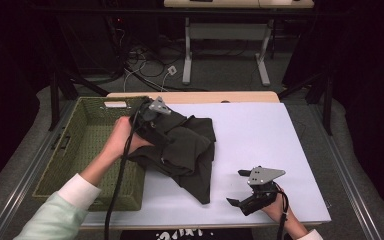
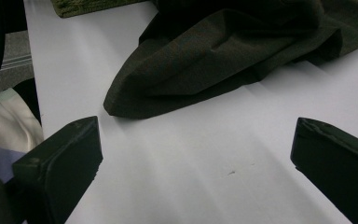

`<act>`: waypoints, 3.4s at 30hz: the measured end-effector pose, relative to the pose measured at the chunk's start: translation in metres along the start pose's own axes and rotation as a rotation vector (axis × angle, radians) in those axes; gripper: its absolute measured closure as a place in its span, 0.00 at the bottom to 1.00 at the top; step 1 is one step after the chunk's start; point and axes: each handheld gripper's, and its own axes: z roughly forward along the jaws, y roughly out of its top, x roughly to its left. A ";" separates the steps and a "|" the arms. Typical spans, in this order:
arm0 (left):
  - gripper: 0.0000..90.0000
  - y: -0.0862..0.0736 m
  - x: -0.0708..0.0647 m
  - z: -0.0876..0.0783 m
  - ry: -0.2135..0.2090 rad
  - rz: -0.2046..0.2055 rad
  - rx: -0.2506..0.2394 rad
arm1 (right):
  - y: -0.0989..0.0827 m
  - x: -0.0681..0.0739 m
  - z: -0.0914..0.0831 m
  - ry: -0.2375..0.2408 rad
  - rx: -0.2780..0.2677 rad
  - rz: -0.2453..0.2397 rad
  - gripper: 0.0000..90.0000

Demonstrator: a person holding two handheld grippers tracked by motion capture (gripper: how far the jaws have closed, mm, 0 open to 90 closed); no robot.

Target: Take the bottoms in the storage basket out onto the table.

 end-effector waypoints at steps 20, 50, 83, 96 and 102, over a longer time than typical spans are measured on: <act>0.00 -0.061 0.031 -0.011 0.133 -0.208 0.023 | 0.000 0.001 0.000 -0.001 0.005 -0.006 0.02; 0.95 0.010 -0.031 0.078 -0.036 0.026 0.038 | 0.000 0.002 -0.002 0.004 0.003 -0.014 0.02; 0.78 -0.100 -0.019 0.007 0.198 -0.161 0.093 | -0.001 0.002 -0.001 0.002 0.011 -0.008 0.02; 0.68 -0.093 -0.043 0.039 0.055 -0.065 0.160 | -0.001 0.001 -0.001 0.005 0.009 -0.010 0.02; 0.23 -0.104 -0.041 0.003 0.068 -0.096 0.067 | -0.001 0.000 -0.002 0.005 0.012 -0.006 0.02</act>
